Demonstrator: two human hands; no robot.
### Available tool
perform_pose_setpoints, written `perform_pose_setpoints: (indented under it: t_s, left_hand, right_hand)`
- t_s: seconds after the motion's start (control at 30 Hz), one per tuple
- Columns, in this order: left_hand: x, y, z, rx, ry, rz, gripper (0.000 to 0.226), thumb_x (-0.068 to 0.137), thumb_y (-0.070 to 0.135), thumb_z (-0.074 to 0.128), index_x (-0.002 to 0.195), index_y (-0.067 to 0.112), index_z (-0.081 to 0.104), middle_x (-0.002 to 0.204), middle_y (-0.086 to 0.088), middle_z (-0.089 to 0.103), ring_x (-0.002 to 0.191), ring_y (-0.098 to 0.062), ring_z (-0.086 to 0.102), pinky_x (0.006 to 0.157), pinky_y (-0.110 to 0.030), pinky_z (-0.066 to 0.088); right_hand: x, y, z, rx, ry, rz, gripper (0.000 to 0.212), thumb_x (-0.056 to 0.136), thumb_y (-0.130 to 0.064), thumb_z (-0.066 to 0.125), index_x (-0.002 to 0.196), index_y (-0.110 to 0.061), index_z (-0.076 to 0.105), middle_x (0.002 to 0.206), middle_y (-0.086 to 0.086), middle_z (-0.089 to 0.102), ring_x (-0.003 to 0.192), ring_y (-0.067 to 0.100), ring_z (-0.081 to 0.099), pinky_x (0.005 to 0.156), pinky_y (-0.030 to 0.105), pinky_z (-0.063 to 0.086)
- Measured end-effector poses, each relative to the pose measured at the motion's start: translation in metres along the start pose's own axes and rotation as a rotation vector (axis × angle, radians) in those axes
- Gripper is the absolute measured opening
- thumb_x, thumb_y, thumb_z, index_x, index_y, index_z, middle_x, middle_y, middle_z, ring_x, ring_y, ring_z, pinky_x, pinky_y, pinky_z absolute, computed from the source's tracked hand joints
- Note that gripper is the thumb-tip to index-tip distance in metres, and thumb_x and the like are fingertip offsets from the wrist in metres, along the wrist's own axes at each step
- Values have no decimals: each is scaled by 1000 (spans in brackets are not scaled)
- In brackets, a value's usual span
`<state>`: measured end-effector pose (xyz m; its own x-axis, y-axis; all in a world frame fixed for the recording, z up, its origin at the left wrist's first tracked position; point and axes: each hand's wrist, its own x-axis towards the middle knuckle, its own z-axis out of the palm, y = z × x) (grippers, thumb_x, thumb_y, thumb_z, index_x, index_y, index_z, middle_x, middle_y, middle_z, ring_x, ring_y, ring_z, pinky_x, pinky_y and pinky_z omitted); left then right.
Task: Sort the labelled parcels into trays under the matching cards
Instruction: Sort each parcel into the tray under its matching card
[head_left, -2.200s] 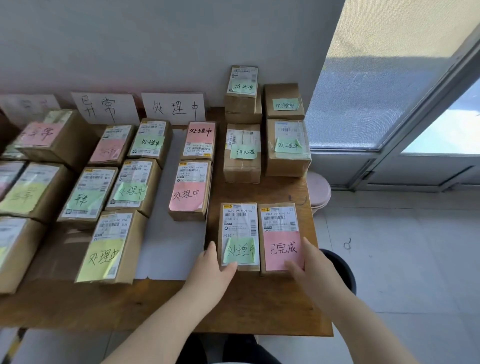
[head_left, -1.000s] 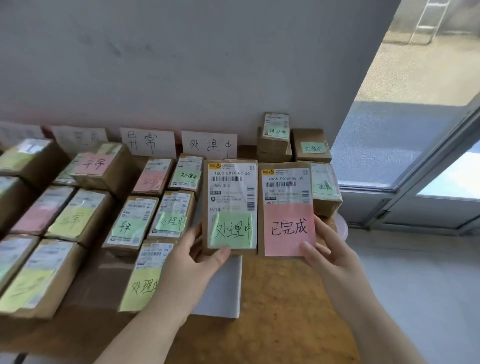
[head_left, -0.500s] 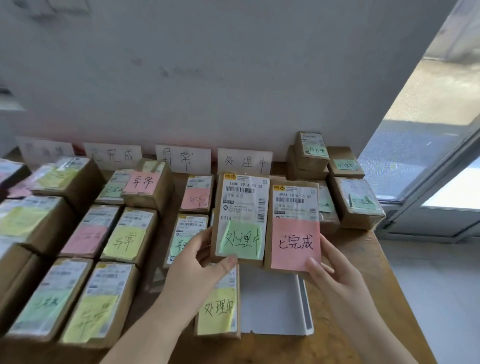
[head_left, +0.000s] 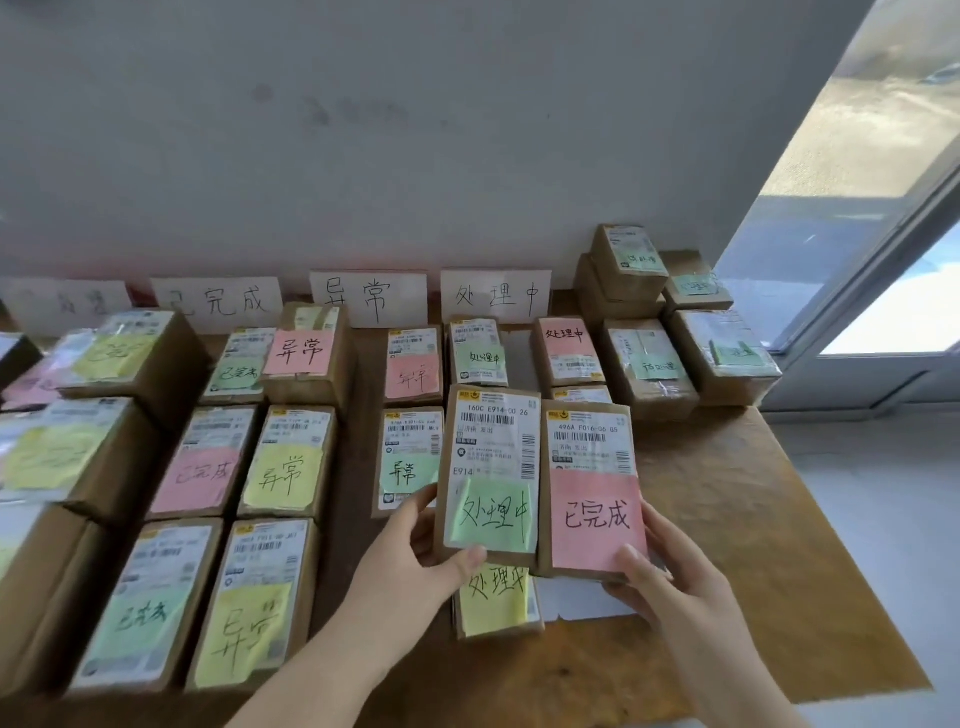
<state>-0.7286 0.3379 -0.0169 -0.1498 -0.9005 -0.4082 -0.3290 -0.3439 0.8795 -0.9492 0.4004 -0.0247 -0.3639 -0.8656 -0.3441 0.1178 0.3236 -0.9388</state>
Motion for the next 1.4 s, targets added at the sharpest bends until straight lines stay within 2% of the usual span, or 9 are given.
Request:
perform_pose_setpoints:
  t_s: [0.13,0.27,0.37,0.43,0.57,0.7,1.0,1.23,1.4]
  left_hand:
    - [2,0,26,-60,-46,-61,62,79,30,74,126,43,37,101,30,50,92,9,45,80,-13,35]
    - [1,-5,59,-105,-79,-176,65,75,33,78,131,38,45,122,17,57,115,-8,50,103,-32,40]
    - [-5,-4,90,-144,-81,-207,44,79,31,76,110,46,47,108,25,57,101,-4,58,88,-23,46]
    - [-8,-3,112,-143,-63,-217,51,81,31,73,124,38,46,109,22,54,107,-7,54,98,-27,41]
    - [-8,-8,144,-80,16,-245,72,80,35,74,142,29,37,138,11,45,126,-13,38,107,-37,31]
    - [-11,-20,162,-50,57,-318,79,78,36,76,144,29,34,144,7,43,135,-18,35,112,-42,30]
    - [-9,-32,194,56,132,-373,69,81,38,72,141,26,41,134,6,55,123,-17,49,106,-39,41]
    - [1,-21,209,339,142,-252,55,88,42,61,138,28,43,135,6,55,124,-17,50,102,-32,42]
    - [0,-11,206,513,140,-164,64,93,34,56,148,24,25,144,4,44,131,-17,43,105,-29,38]
  right_hand:
    - [3,2,-26,-2,21,0,53,80,-21,68,129,-29,52,115,-4,67,97,10,68,79,36,58]
    - [14,4,-60,95,68,47,43,84,-17,65,124,-27,53,116,1,66,100,19,67,80,41,56]
    - [24,0,-89,118,81,63,41,84,-18,65,122,-29,53,113,1,68,103,20,65,85,45,55]
    - [32,-2,-107,88,60,45,43,80,-22,67,121,-30,54,112,-1,68,102,18,66,85,44,55]
    - [47,0,-134,62,16,49,51,71,-30,68,121,-31,55,111,-3,69,103,18,66,86,46,55]
    - [60,6,-147,127,-19,72,37,83,-22,64,117,-34,54,111,-4,68,98,12,68,84,43,56]
    - [77,7,-151,170,-118,131,46,87,-20,63,129,-27,49,118,-1,65,105,16,66,90,47,53]
    - [74,6,-164,157,-150,143,47,86,-19,62,129,-26,48,119,2,64,103,16,66,89,46,54]
    - [68,7,-165,115,-178,128,52,84,-19,64,133,-24,47,122,0,62,107,16,64,88,43,54]
